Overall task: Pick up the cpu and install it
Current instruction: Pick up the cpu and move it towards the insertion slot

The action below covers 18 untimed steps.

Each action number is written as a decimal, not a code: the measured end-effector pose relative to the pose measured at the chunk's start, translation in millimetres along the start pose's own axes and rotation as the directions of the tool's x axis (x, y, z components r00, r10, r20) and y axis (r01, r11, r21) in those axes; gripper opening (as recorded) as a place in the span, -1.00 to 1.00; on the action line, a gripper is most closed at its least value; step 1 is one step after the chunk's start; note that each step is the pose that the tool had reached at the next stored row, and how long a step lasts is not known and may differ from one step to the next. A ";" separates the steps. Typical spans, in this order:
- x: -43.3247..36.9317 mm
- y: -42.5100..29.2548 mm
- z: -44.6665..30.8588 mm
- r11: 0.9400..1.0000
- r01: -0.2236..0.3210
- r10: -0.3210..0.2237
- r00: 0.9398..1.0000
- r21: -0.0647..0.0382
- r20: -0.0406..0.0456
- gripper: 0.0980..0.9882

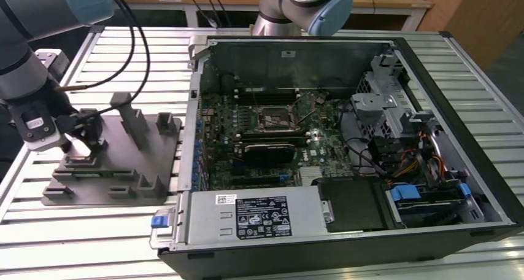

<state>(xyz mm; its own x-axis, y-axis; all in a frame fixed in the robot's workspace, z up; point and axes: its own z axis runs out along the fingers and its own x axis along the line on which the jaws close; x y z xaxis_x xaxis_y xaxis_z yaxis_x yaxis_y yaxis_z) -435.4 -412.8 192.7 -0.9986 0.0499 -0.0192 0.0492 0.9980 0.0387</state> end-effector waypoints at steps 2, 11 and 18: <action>-0.1 0.1 -3.9 1.000 0.000 0.000 1.000 0.000 0.000 0.00; -0.5 1.1 -29.5 1.000 0.000 0.000 1.000 0.000 0.000 0.00; -0.8 1.6 -42.0 1.000 0.000 0.000 1.000 0.000 0.000 0.00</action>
<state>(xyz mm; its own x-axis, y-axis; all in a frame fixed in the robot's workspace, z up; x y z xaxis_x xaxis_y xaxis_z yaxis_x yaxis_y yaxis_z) -435.4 -412.8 234.8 -0.9986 0.0499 -0.0194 0.0491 0.9980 0.0387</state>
